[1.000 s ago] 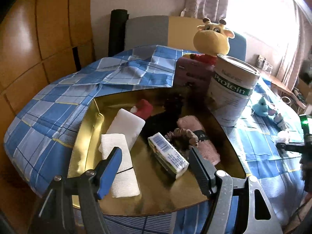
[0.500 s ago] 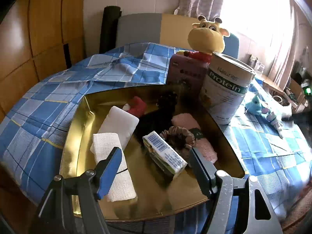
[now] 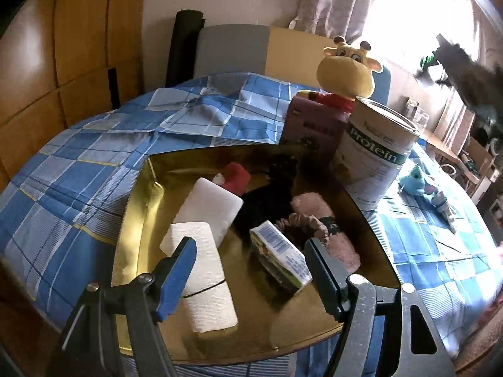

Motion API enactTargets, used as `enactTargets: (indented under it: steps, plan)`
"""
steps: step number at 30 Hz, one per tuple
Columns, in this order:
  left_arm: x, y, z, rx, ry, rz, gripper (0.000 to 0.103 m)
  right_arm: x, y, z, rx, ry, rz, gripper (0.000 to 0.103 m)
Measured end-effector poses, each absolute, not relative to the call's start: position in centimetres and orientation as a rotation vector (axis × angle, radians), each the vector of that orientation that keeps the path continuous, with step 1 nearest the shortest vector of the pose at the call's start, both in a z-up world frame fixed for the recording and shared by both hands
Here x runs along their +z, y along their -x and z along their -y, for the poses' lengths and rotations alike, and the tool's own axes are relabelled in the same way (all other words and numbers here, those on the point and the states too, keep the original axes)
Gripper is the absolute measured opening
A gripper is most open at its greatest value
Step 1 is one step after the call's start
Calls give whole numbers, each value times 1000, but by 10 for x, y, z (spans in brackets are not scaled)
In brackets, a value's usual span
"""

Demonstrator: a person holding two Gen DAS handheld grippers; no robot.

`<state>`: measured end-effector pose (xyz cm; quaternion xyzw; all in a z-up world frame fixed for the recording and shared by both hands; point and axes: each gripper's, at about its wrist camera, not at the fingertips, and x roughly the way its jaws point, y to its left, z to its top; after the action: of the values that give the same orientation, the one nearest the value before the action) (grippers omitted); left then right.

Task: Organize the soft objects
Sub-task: 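Carry the clear plastic bag into the gold tray and open the right tool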

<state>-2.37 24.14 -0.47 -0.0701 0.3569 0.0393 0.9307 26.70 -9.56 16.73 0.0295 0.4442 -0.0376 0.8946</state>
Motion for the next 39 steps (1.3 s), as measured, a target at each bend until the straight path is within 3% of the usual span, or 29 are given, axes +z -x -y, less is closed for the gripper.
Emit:
enactTargets:
  steps: [6,12,19,28,39]
  plan:
    - [-8,21,-251,102,142,-749,72,219,-306,-13,81,22,-791,34]
    - [-11,20,-253,126,149,-758,72,226,-249,-136,491,212,-708,34]
    - [-9,28,-252,157,150,-760,72,140,-136,-213,801,404,-860,34]
    - [-5,46,-252,204,147,-741,73,24,-56,-207,869,363,-1077,34]
    - [-2,63,-258,254,166,-722,75,12,-19,-195,862,275,-1021,34]
